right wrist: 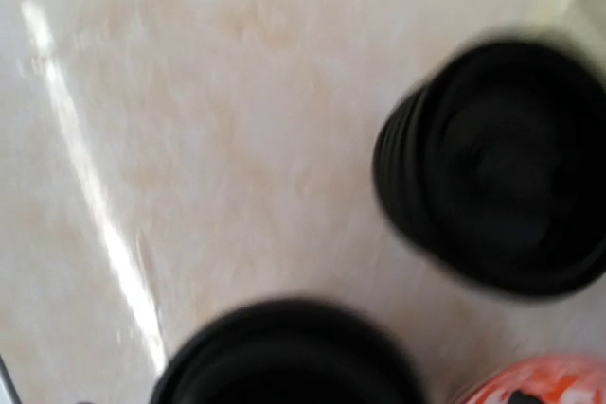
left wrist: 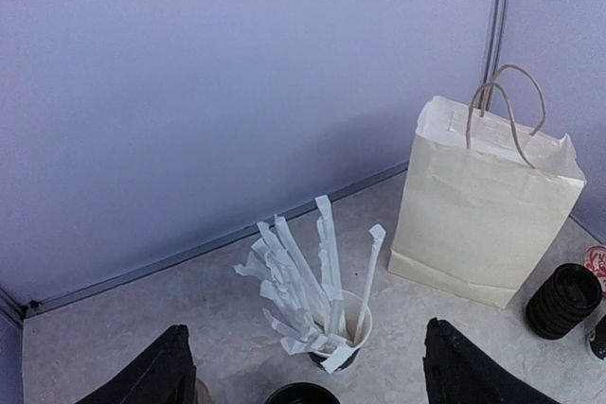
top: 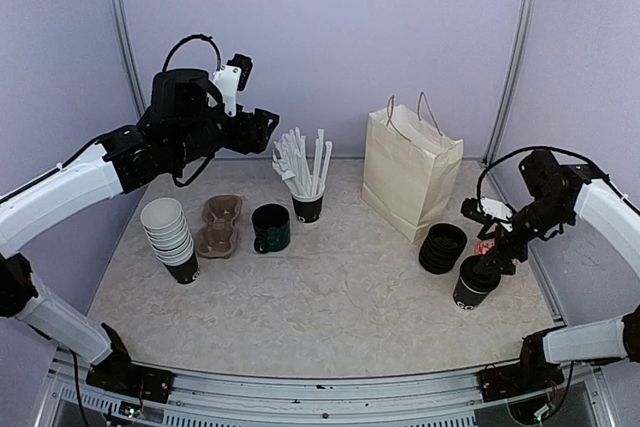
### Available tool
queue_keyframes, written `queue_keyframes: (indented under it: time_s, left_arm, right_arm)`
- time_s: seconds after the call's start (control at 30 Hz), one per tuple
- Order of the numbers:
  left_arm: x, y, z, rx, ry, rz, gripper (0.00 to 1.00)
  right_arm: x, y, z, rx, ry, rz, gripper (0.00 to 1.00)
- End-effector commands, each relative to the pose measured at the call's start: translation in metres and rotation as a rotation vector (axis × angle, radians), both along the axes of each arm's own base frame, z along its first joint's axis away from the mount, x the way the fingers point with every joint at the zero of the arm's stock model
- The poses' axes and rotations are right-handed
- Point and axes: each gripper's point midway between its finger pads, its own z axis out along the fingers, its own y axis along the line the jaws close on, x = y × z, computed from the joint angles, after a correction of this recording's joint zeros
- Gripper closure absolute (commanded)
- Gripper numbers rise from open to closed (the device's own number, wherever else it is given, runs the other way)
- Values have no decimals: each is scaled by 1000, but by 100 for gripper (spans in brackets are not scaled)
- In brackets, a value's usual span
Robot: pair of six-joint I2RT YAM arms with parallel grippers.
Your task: Pack the takeout coffee
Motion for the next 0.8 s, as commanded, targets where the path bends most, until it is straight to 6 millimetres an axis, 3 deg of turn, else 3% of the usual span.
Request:
queue_keyframes:
  time_s: [0.0, 0.17, 0.27, 0.37, 0.57, 0.77]
  left_arm:
    - [-10, 21, -25, 73, 173, 104, 23]
    - [-24, 57, -67, 91, 400, 212, 34]
    - [-38, 87, -103, 97, 582, 293, 36]
    - [-49, 112, -127, 98, 687, 380, 42]
    - [-65, 129, -140, 81, 766, 423, 53]
    - [-75, 145, -144, 122, 798, 489, 56]
  right_arm:
    - [15, 26, 34, 149, -39, 38, 10]
    - [26, 72, 48, 221, -59, 167, 16]
    - [28, 105, 43, 220, -63, 250, 19]
    - [30, 138, 36, 217, -69, 322, 21]
    - [32, 191, 28, 313, -77, 425, 26]
    - [25, 210, 13, 383, 1, 458, 30]
